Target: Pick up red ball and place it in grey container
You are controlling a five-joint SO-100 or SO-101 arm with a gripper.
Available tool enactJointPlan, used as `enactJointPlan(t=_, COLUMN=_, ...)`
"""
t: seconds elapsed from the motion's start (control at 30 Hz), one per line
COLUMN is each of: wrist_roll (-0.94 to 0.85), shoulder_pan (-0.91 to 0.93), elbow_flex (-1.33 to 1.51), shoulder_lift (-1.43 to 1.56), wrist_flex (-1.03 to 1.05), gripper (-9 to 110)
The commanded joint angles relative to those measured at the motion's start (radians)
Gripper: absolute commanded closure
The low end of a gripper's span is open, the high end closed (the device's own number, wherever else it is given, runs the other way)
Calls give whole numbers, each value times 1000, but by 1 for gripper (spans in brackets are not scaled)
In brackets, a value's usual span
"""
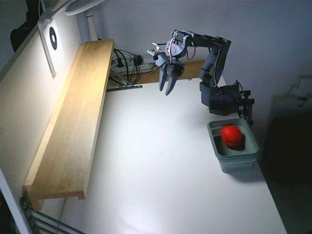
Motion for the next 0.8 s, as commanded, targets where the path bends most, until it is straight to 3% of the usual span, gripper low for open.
enactJointPlan(t=0.0, wrist_roll=3, shoulder_pan=79, elbow_flex=-67, shoulder_lift=43, wrist_flex=49, gripper=91)
enactJointPlan(t=0.77, wrist_roll=3, shoulder_pan=500, elbow_flex=-203, shoulder_lift=54, wrist_flex=278, gripper=103)
